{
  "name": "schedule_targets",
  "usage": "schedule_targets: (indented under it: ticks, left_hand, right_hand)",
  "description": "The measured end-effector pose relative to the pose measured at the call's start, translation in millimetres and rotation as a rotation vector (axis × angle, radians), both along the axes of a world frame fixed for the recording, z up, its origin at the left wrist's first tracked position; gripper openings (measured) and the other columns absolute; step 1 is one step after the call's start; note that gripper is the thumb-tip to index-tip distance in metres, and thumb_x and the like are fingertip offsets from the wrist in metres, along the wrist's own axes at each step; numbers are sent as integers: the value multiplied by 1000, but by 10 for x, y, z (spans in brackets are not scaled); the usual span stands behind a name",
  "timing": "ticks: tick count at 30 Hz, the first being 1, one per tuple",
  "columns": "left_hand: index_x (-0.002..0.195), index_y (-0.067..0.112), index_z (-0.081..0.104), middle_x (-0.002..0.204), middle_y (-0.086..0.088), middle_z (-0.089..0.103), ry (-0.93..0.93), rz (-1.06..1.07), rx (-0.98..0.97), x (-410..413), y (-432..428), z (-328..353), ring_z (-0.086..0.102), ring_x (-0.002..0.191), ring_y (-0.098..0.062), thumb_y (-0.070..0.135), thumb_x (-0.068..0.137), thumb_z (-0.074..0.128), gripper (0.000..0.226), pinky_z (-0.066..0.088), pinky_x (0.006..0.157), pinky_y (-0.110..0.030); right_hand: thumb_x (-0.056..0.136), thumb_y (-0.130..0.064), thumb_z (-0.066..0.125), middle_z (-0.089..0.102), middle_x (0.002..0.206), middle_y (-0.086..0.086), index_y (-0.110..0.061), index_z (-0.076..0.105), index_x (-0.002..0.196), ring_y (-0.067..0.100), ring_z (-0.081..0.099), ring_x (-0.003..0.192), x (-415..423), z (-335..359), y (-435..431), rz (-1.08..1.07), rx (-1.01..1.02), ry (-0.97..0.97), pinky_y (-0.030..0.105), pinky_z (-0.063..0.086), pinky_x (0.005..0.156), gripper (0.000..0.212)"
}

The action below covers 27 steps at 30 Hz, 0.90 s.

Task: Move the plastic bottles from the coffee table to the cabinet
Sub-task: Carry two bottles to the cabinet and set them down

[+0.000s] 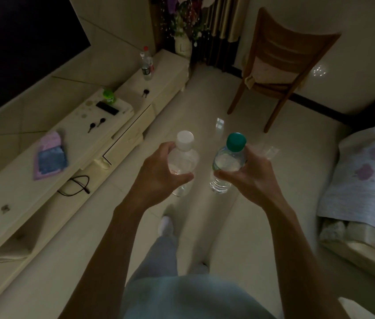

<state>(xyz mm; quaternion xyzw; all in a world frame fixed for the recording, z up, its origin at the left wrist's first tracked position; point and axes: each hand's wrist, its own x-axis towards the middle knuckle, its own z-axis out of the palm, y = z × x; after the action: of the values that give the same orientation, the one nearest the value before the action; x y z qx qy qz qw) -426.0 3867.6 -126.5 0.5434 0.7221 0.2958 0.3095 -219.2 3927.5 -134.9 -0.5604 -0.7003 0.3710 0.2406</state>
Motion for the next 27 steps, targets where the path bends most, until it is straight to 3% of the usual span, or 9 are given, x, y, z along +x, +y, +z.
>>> schedule_targets:
  ticks: [8,12,21,27]
  left_hand:
    - [130,23,44,122,6,58,-56,-33,-15,-437,891,-126,56,107,-14,36,67,82,75,45,87,-26]
    - [131,23,43,124,6,57,-82,-54,-12,-735,1452,-128,55,106,-12,35,67,82,76,46,89,-26]
    - [134,21,42,129,4,54,-77,-119,3,-1181,2447,-86,50,108,-10,34,69,81,77,45,93,-29]
    - [134,24,41,129,6,55,-73,-141,-20,-1225,2972,-137,52,109,-11,38,67,81,79,44,90,-27]
  right_hand:
    - [63,-31,87,65,118,1,-15,56,126,17,61,106,-481,-45,838,-4,-25,-22,37,52,93,72]
    - [61,-39,83,64,120,1,-15,55,126,16,60,109,-767,15,1347,1,-39,-36,41,51,96,75]
    - [63,-33,85,63,126,2,-14,52,130,16,59,116,-1246,38,2216,-67,-22,-36,40,49,100,77]
    - [55,-53,76,64,122,0,-15,52,129,16,61,109,-1297,-2,2692,-61,-47,-37,42,53,95,87]
